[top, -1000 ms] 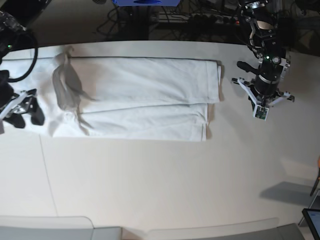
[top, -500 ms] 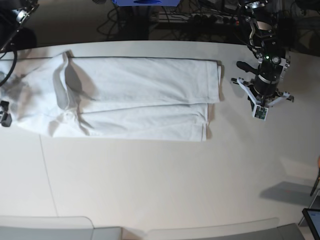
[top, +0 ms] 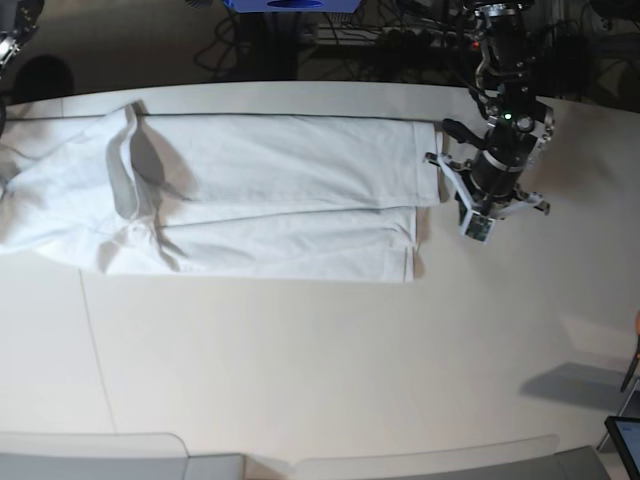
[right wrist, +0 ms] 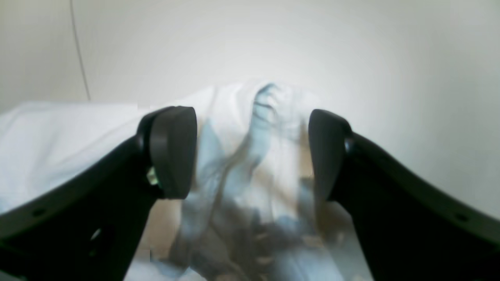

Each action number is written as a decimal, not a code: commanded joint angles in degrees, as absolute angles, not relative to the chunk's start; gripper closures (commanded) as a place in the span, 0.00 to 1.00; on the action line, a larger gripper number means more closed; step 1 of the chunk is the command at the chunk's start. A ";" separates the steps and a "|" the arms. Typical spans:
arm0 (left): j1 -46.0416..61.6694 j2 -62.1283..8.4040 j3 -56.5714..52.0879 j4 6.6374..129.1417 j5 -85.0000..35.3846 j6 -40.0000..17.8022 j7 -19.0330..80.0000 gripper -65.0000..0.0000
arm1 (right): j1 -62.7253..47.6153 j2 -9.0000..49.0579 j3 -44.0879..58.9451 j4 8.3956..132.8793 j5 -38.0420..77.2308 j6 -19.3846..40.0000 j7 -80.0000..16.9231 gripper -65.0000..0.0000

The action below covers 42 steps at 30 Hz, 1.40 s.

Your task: Fold the T-shirt properly

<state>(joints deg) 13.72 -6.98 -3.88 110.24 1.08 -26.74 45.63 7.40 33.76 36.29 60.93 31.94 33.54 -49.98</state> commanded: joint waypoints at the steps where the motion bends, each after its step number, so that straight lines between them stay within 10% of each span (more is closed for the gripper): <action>1: 13.05 -7.08 -1.80 111.43 0.84 -25.89 44.62 1.00 | 8.48 35.38 35.74 61.49 33.19 33.89 -47.69 0.34; 17: 11.03 -1.36 4.62 102.20 9.10 -25.89 44.62 1.00 | 8.48 35.12 33.98 61.32 33.19 33.80 -45.14 0.35; 29: 11.47 -2.51 4.00 101.93 9.10 -25.89 44.62 1.00 | 12.70 35.82 33.80 53.67 33.19 33.80 -44.79 0.94; 42: 11.74 -4.53 3.91 101.58 9.01 -25.89 44.62 1.00 | 17.10 36.88 33.89 48.57 25.89 33.80 -41.63 0.98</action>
